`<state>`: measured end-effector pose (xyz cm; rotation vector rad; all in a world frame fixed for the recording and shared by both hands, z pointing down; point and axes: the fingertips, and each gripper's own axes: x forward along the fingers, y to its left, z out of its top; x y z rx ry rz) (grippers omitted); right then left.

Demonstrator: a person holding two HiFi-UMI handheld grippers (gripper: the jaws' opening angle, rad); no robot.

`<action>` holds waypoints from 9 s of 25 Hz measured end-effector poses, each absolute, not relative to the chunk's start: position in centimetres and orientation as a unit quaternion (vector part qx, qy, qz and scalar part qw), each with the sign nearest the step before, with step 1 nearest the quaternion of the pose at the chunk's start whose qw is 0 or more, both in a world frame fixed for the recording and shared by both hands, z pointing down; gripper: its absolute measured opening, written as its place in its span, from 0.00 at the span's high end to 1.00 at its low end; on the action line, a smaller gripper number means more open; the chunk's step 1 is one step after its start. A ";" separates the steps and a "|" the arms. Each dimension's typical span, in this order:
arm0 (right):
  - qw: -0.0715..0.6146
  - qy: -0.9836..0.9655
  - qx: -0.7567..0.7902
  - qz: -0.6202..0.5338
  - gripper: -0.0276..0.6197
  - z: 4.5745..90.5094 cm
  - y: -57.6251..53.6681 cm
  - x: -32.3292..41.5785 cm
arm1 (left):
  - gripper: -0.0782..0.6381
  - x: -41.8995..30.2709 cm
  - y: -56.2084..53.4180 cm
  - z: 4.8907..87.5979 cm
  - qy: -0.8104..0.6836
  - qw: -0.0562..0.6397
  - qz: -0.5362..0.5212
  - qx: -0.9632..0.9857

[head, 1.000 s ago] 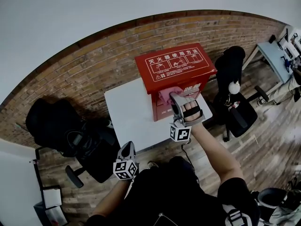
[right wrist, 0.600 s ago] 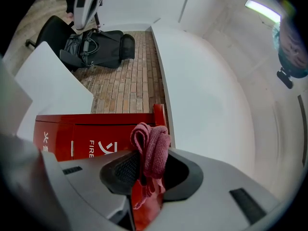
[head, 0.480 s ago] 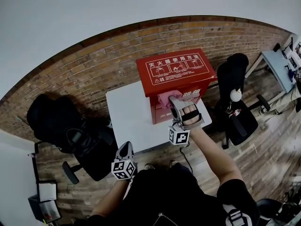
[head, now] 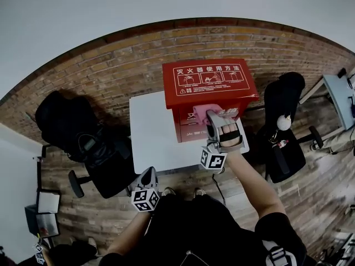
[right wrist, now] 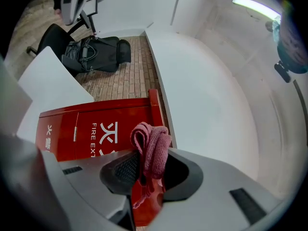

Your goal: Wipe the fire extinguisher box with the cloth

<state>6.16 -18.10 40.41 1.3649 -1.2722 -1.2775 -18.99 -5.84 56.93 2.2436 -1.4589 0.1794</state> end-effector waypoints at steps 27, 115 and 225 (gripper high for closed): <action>0.439 -0.570 0.510 -0.471 0.78 44.6 -18.3 7.2 | 0.87 -17.4 1.7 59.8 -0.639 0.244 0.048 0.728; 0.537 -0.659 0.419 -0.318 0.78 69.1 -18.5 6.9 | 0.87 -17.3 3.1 60.8 -0.649 0.258 0.080 0.711; 0.636 -0.668 0.323 -0.212 0.78 87.9 -17.9 13.3 | 0.87 -14.2 -6.0 54.7 -0.630 0.149 0.085 0.757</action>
